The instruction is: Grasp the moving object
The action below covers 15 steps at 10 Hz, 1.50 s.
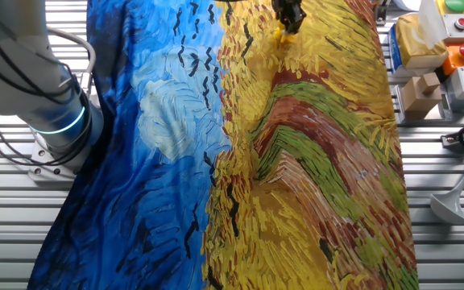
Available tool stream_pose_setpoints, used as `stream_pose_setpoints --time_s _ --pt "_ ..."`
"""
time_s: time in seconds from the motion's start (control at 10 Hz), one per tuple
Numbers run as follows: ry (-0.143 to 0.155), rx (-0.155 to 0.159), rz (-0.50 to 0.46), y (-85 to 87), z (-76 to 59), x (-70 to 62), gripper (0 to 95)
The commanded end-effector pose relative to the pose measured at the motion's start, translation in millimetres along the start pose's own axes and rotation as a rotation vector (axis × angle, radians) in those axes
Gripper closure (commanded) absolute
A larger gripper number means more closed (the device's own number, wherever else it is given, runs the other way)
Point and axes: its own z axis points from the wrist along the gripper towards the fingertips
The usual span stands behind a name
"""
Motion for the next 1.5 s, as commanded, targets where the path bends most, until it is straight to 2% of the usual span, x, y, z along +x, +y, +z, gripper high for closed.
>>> stream_pose_setpoints --time_s 0.1,0.3,0.5,0.8,1.0,1.2,1.3,1.5 --pt "0.019 -0.012 -0.047 -17.0 -12.9 8.4 95.0" --pt "0.025 -0.017 -0.091 -36.1 -27.4 21.4 95.0" --pt "0.038 -0.024 -0.115 -36.1 -27.4 21.4 95.0" --pt "0.049 -0.030 -0.069 -36.1 -27.4 21.4 95.0" --pt "0.057 -0.019 -0.019 -36.1 -27.4 21.4 95.0" --pt "0.066 -0.014 -0.028 -37.9 -28.0 22.5 95.0" --pt "0.071 -0.015 -0.047 -48.7 -31.4 28.3 95.0" --pt "0.072 -0.019 -0.114 -92.9 -37.8 50.2 95.0"
